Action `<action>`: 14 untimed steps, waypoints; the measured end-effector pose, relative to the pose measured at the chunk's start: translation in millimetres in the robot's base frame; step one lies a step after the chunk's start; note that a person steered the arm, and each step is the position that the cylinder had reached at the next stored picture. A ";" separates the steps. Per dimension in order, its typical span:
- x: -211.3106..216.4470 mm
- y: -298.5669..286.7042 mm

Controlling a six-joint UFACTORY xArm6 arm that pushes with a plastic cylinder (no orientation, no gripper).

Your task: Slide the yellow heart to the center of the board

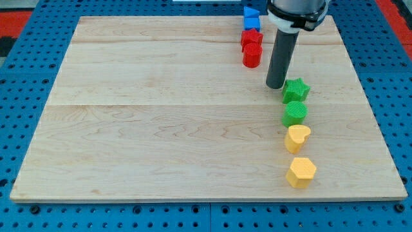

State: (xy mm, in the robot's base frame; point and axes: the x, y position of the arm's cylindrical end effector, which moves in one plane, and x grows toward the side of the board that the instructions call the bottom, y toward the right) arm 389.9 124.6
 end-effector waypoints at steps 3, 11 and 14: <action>-10.4 34.3; 149.0 31.7; 113.6 -36.0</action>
State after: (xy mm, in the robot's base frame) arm 503.5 88.6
